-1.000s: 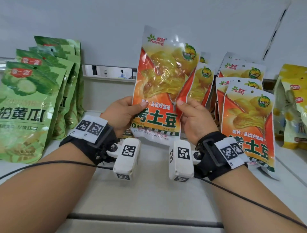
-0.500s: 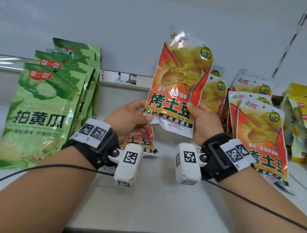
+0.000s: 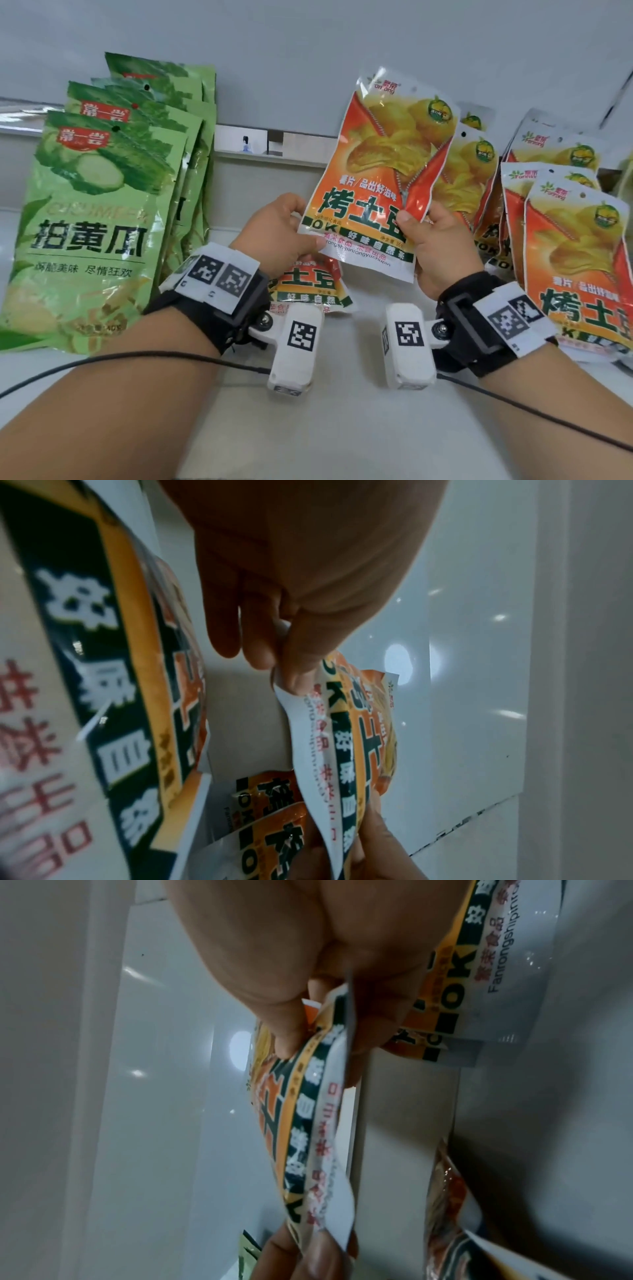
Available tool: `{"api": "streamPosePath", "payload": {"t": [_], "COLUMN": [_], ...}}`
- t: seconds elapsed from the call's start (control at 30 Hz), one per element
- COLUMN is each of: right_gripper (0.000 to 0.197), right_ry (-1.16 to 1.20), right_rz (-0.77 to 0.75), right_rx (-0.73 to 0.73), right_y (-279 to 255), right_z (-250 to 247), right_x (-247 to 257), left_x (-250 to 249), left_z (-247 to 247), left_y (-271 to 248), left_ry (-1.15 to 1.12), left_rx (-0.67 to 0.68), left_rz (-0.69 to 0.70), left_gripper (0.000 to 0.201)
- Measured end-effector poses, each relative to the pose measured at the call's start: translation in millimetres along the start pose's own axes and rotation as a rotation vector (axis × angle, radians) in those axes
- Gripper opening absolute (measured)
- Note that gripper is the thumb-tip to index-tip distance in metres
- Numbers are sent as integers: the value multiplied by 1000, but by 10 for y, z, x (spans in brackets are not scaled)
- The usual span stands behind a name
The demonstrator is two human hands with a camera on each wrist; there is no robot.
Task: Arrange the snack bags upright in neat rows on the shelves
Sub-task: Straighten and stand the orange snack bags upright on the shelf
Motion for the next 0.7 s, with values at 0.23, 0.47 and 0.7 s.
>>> {"api": "streamPosePath", "payload": {"t": [0.23,0.47,0.7], "right_gripper": [15,20,24], "right_ry": [6,22,70], "right_rz": [-33,-87,-114], "right_rx": [14,35,2], "right_y": [-15,-33,-54], "right_z": [12,49,51], "right_x": [8,39,90], "left_x": [28,20,-1], "left_z": [10,-35,-60], "left_y": [9,-10,-78], "left_ry": [65,91,124], "left_rx": [-27,-61,-152], "left_rz": [-20,-52,-4], "left_gripper": [29,31,56]}}
Point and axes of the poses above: each hand's wrist, its own y-axis towards the middle knuckle, its own z-axis out of the palm, x = y × z, the point moved 6 cm from there along y, towards the middle knuckle, and after that the axes turned 5 degrees about -y, right-handed, at the moved point
